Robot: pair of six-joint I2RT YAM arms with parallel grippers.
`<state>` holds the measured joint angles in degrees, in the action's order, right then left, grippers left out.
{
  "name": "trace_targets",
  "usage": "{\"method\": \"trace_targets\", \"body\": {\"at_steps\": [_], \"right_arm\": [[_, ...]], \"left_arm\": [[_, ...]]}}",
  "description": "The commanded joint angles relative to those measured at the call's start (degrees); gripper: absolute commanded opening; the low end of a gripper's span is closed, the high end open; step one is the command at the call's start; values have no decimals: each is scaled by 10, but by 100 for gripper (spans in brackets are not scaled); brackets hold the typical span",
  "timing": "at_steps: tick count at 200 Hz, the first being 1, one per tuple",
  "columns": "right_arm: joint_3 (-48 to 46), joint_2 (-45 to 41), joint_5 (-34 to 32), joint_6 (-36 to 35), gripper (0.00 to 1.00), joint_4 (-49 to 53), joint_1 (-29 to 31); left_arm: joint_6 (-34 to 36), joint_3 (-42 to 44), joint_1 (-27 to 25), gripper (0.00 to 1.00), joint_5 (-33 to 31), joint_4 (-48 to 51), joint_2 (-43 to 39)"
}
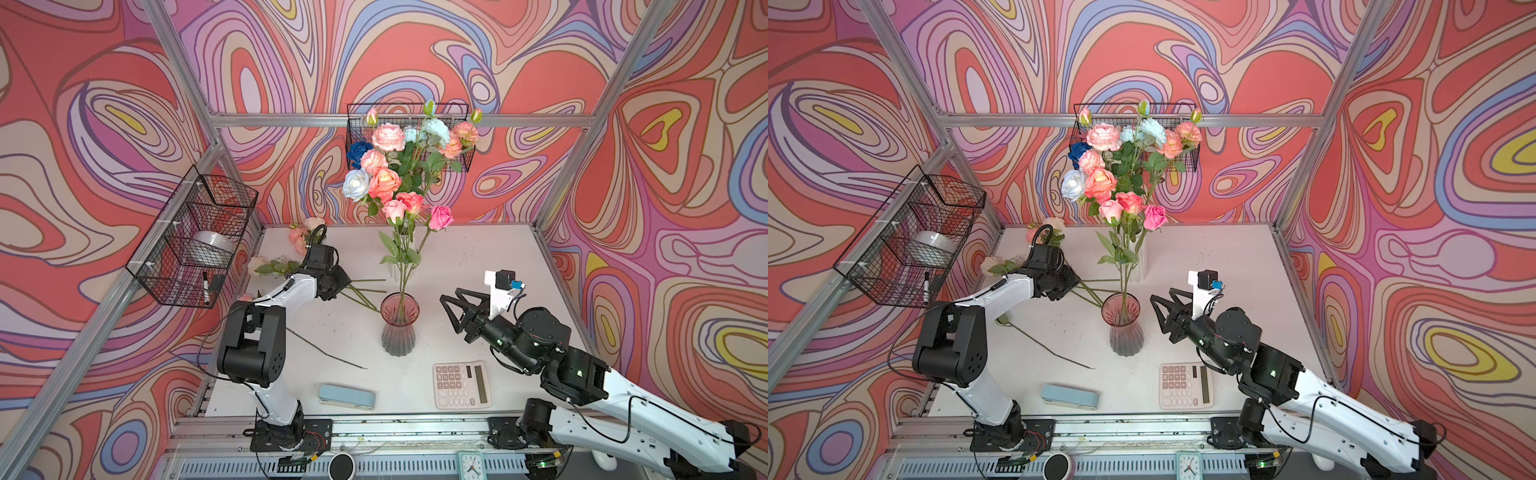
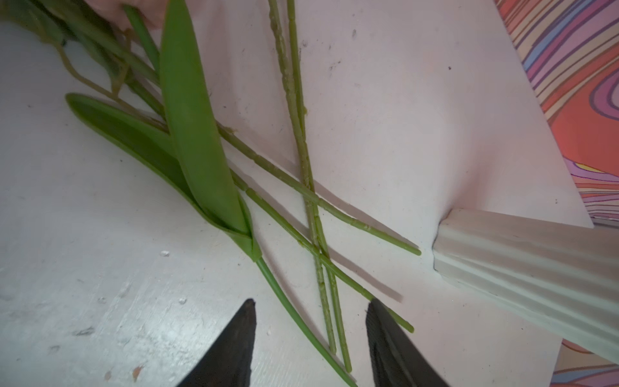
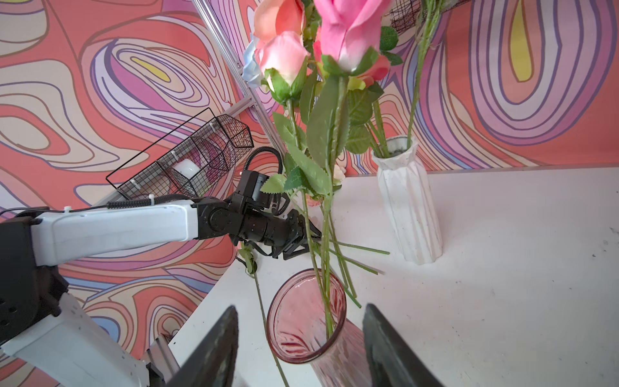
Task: Arrange the flowers into the vase
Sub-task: 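Open and withdraw the right gripper while the left grasps another loose stem, then lift the pink tulip upright with the left gripper while the right approaches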
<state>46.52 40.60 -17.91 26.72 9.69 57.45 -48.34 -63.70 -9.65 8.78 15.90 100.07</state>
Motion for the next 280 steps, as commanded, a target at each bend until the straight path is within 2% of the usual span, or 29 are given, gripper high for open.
{"method": "trace_targets", "body": {"at_steps": [1, 24, 66, 102, 144, 174, 223, 280], "right_arm": [[-12, -13, -21, 4, 61, 16, 0], [-11, -12, -27, -1, 61, 18, 1], [-5, -3, -30, -6, 60, 19, 0], [-8, -4, -31, -5, 61, 20, 0], [-8, -2, -31, -5, 60, 15, 0], [0, -2, -28, -7, 60, 22, 0], [3, -20, -32, -6, 61, 30, 0], [15, -39, -8, -15, 63, 36, 1]], "left_arm": [[-14, -7, 3, 51, -26, 45, 20], [-7, -16, 2, 48, -28, 57, 45], [-1, -44, -1, 47, -43, 77, 82], [19, -58, -1, 28, -68, 116, 94], [20, -40, 0, 12, -79, 115, 83], [11, -13, 1, 7, -89, 87, 15], [27, 4, 1, 0, -108, 95, -125], [40, 51, 0, 0, -60, 111, -347]]}}
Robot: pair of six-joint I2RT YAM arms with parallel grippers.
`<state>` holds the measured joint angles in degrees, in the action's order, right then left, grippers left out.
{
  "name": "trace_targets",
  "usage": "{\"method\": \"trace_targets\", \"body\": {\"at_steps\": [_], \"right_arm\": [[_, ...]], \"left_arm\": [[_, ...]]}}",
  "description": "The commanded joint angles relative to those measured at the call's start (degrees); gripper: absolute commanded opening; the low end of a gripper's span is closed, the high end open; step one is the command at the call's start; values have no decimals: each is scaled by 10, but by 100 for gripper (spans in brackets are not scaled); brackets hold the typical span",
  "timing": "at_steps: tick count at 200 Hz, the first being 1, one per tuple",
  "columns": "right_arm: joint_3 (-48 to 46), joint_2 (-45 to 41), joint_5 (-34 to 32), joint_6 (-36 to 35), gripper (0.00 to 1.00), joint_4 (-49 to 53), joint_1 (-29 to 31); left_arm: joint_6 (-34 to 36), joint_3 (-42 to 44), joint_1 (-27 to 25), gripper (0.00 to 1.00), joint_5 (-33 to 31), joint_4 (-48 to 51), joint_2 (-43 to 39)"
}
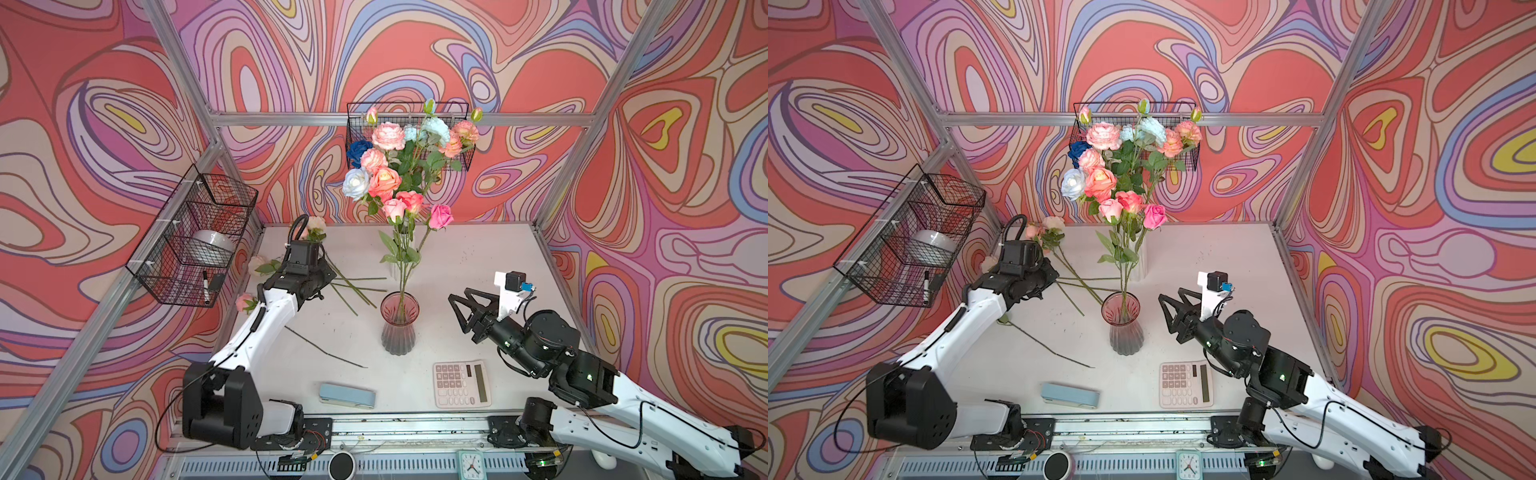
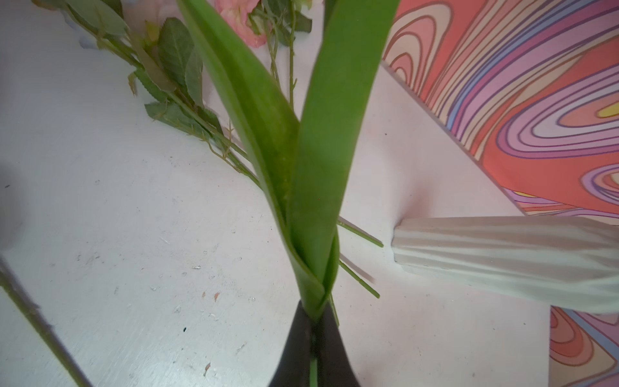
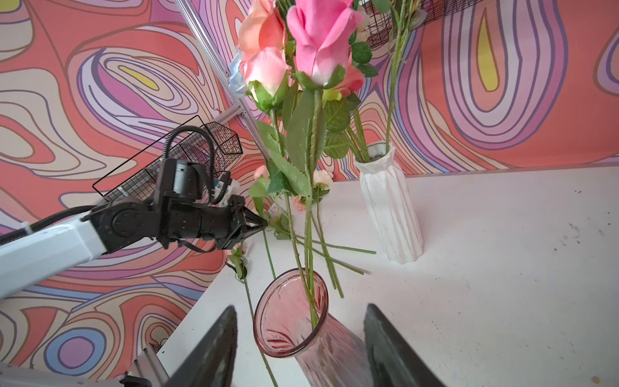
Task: Arrange the flowers into the vase
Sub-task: 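Lift the pink tulip upright with the left gripper while the right approaches, then close the right gripper on the tulip stem above the left gripper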
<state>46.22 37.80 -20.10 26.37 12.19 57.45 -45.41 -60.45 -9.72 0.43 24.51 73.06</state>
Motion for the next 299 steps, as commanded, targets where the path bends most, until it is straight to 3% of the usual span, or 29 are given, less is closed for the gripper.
{"method": "trace_targets", "body": {"at_steps": [1, 34, 60, 109, 180, 239, 262, 279, 293, 299], "right_arm": [[18, -11, 15, -12, 63, 12, 1], [37, -2, 78, -33, 63, 10, 0], [72, 39, 170, -46, 63, 20, 0], [116, 155, 332, -18, 63, -21, 7], [193, 278, 364, -28, 64, -58, 73], [265, 357, 385, -44, 63, -53, 83], [285, 379, 393, -50, 55, -54, 89], [295, 391, 397, -54, 41, -55, 92], [298, 396, 397, -55, 23, -57, 94], [298, 396, 395, -55, 15, -60, 94]], "left_arm": [[11, 19, 1, 0, 25, 25, -81], [33, 17, 0, 0, 90, 49, -190], [54, 18, 0, 0, 166, 47, -258], [64, 57, 0, 0, 337, -42, -353], [47, 105, 0, 0, 568, -202, -391], [-40, 138, 1, 0, 676, -346, -386], [-48, 139, 0, 0, 686, -358, -387], [-57, 137, 0, 0, 693, -370, -386], [-61, 136, 0, 0, 695, -376, -386], [-61, 136, 0, 4, 694, -375, -385]]}}
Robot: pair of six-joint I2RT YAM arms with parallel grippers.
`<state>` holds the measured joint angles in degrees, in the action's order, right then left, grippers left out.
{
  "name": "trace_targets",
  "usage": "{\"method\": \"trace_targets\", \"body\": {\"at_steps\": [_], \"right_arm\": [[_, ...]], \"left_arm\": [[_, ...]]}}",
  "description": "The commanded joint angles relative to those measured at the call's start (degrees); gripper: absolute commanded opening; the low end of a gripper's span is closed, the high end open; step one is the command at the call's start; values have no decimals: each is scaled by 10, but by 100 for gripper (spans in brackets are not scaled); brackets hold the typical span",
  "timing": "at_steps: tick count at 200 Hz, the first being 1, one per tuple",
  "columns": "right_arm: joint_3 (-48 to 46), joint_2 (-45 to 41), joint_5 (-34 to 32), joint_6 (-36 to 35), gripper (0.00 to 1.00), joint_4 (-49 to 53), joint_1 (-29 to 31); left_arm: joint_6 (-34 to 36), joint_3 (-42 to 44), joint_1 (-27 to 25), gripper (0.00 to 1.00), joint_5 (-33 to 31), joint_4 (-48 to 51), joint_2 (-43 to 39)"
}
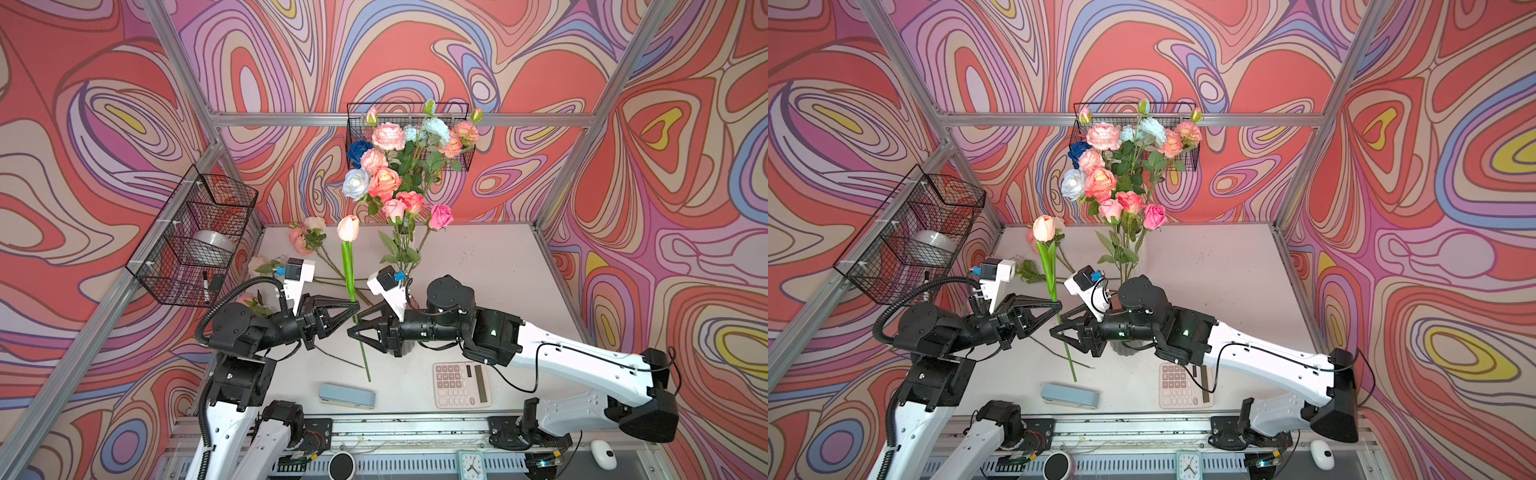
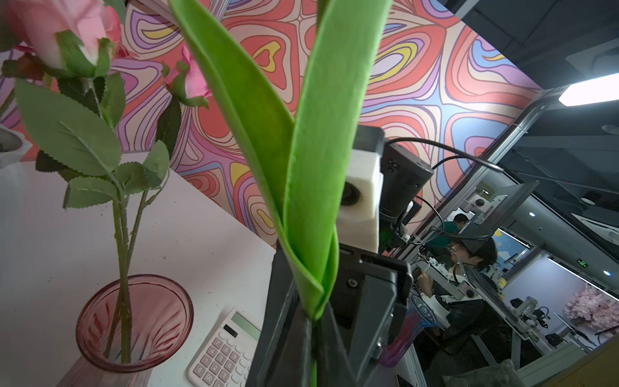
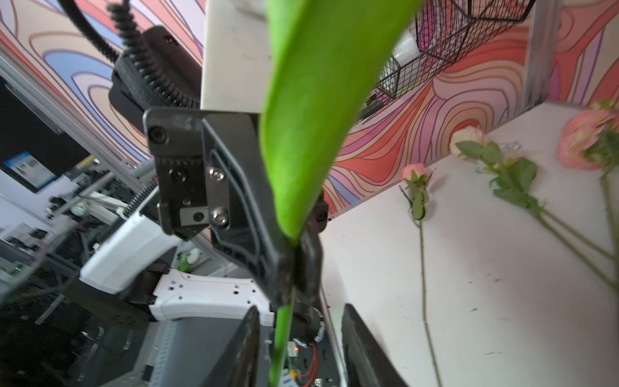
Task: Arrange the flowers into the vase
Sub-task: 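Close the right gripper on the tulip stem above the left gripper, then open the left gripper and draw it back while the right holds the tulip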
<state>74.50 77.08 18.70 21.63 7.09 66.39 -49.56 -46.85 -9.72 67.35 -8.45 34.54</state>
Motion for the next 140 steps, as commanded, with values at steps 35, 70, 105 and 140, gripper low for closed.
{"method": "trace_targets", "body": {"at_steps": [35, 70, 105, 140], "right_arm": [[-10, -15, -17, -6, 0, -35, 7], [-53, -65, -98, -24, 0, -46, 8], [-109, -124, -263, -80, 0, -67, 8], [-156, -135, -412, -171, 0, -134, 8]], "left_arm": [[-34, 6, 0, 64, -3, -52, -4], [-24, 8, 0, 93, -64, -23, -25], [57, 15, 0, 100, -205, 109, -70], [81, 50, 0, 100, -300, 192, -98]]}}
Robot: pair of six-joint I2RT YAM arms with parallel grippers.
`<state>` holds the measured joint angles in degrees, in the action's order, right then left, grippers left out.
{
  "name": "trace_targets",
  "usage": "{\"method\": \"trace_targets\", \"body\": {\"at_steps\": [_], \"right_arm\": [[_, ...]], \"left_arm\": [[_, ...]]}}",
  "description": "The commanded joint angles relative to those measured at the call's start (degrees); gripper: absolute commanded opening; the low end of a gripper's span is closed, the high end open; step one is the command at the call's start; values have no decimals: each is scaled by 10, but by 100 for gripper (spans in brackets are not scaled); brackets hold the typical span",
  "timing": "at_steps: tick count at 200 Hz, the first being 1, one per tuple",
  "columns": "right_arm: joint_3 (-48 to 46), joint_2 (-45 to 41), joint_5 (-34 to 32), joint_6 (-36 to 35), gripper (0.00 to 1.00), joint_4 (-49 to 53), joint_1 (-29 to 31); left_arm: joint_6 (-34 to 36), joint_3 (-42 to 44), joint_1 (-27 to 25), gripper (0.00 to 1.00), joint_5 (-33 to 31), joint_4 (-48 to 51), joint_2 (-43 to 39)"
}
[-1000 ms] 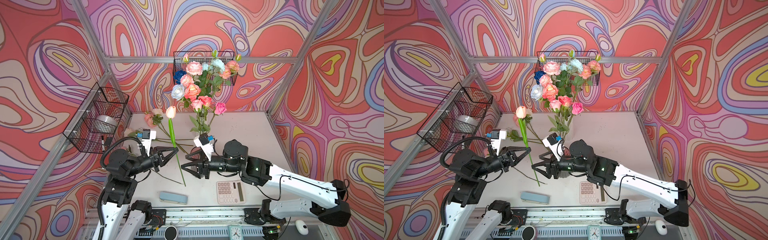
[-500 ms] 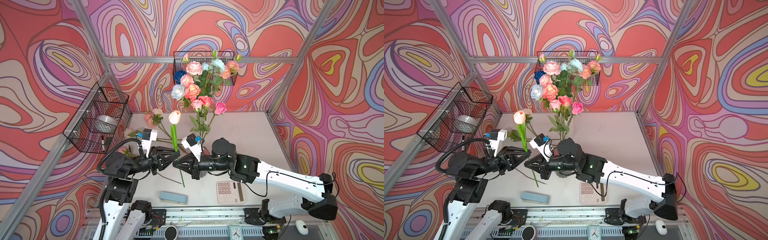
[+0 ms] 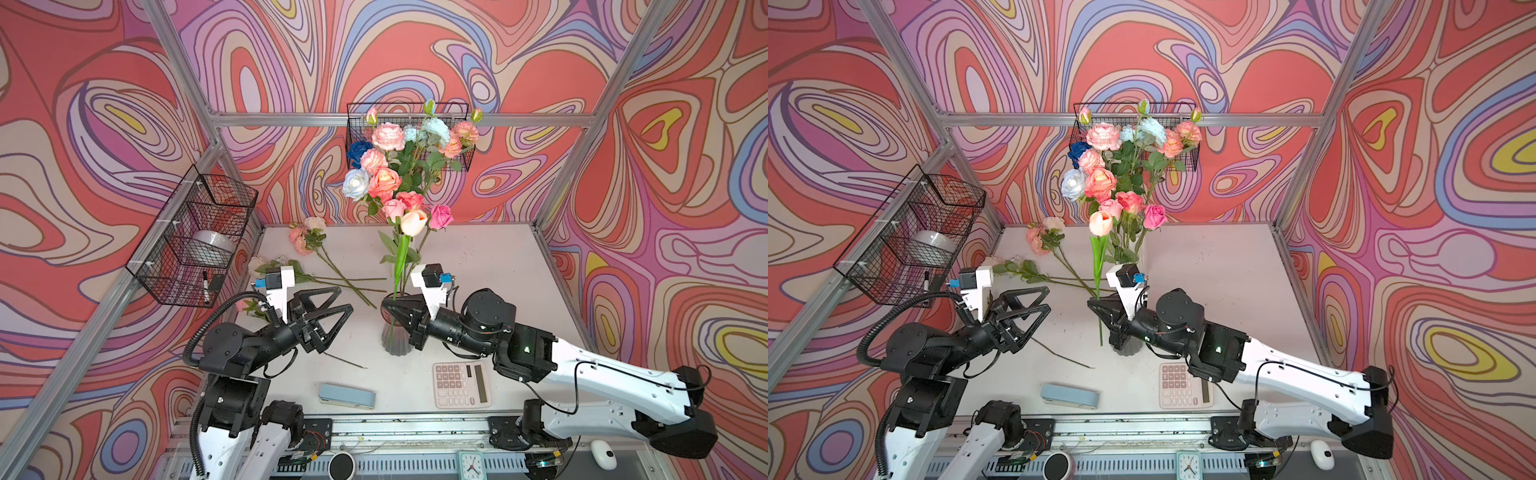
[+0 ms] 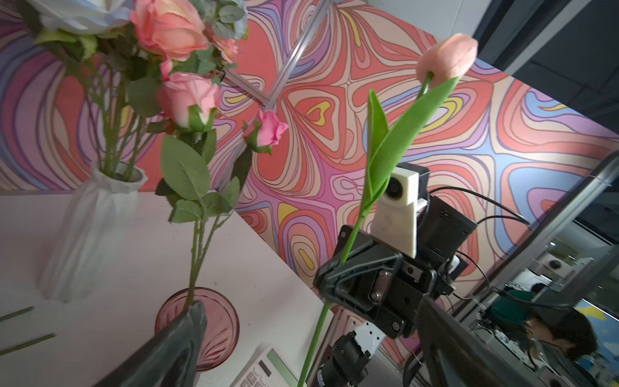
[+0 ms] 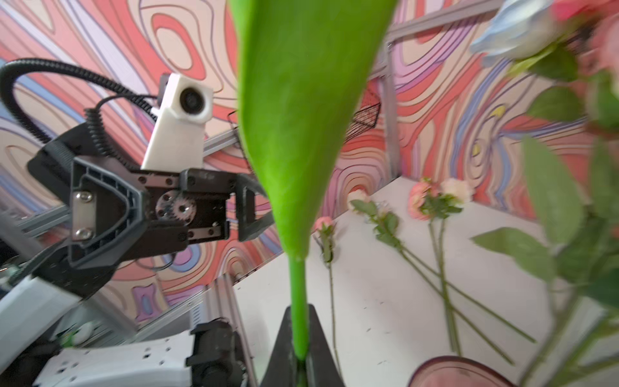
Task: Arrange the flowers into the vase
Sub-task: 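Open the left gripper and draw it back while the right holds the tulip, then lower the tulip stem into the pink glass vase with the right gripper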
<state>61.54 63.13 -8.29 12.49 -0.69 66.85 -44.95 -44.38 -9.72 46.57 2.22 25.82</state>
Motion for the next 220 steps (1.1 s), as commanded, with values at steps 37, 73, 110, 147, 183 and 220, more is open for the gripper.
{"method": "trace_targets", "body": {"at_steps": [37, 73, 110, 147, 183, 220], "right_arm": [[-34, 43, -174, -133, 0, -111, -11], [-58, 77, -155, -99, 0, -116, -44], [-70, 105, -155, -56, 0, -89, -51], [-58, 125, -158, -26, 0, -35, -51], [-4, 150, -164, 6, 16, 61, -51], [82, 185, -162, 40, 18, 182, -51]], "left_arm": [[32, 63, 0, 100, -123, 118, -28], [36, 75, 0, 100, -136, 125, -32], [36, 76, 0, 100, -138, 125, -22], [30, 77, 0, 99, -136, 125, -6], [28, 67, 0, 98, -150, 157, 16], [25, 50, 0, 98, -163, 179, 43]]}}
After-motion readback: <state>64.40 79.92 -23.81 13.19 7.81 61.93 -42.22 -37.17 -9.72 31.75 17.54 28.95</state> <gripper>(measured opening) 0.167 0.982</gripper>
